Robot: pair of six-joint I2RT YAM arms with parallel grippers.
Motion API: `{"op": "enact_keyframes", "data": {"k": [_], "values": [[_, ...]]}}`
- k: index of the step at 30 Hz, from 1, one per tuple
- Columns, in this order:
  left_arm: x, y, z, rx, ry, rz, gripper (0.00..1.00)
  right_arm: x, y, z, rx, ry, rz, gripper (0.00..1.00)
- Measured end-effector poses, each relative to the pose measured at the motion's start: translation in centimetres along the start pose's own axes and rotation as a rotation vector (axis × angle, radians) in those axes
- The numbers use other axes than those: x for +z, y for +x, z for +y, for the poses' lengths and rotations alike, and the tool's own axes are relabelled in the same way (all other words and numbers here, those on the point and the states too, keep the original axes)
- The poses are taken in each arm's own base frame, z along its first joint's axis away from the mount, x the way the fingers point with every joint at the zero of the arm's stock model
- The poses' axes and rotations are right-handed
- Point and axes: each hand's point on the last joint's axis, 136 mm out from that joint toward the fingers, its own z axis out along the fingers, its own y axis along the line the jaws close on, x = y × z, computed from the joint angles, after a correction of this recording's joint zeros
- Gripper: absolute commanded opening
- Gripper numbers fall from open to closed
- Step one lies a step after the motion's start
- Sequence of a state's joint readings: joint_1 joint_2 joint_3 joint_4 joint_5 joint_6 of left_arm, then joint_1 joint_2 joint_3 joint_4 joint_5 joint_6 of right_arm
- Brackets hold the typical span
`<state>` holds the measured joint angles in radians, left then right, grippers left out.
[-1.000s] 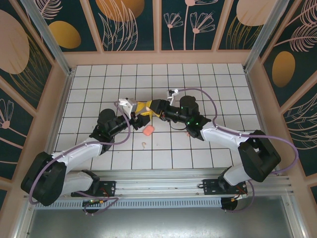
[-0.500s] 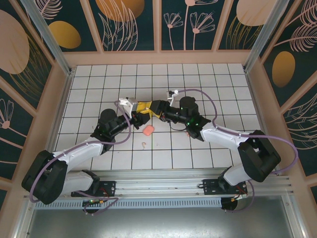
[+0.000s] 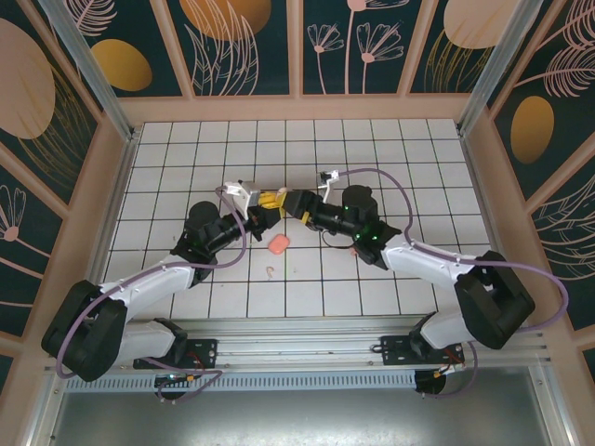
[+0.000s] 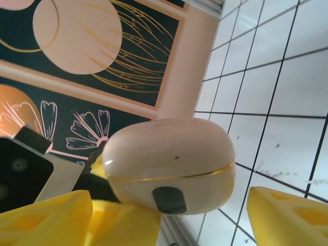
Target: Insert wireless bluetooth earbuds into charging case
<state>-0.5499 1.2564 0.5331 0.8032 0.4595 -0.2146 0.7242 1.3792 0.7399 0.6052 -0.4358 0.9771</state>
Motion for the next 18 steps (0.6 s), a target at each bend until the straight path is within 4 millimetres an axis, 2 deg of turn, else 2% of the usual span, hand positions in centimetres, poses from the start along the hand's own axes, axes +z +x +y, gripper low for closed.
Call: {"op": "enact_keyframes", "data": {"k": [3, 6, 11, 14, 18], "values": [[0.0, 0.1, -0.4, 0.0, 0.024, 0.006, 0.18, -1.6, -0.5, 0.7, -0.1, -0.015, -0.026, 0.82], [0.0, 0.2, -1.0, 0.001, 0.058, 0.013, 0.18, -3.9, -1.8, 1.9, -0.245, -0.025, -0.083, 0.81], [-0.2, 0.5, -2.5, 0.015, 0.149, 0.029, 0.17, -8.1, -3.1, 5.0, -0.6, -0.059, -0.14, 0.74], [-0.4, 0.6, -3.5, 0.035, 0.205, 0.033, 0.17, -9.2, -2.4, 5.4, -0.802, -0.055, -0.09, 0.68], [-0.7, 0.5, -4.7, 0.071, 0.275, 0.035, 0.18, -9.3, -0.3, 4.8, -1.011, -0.074, 0.037, 0.58]]}}
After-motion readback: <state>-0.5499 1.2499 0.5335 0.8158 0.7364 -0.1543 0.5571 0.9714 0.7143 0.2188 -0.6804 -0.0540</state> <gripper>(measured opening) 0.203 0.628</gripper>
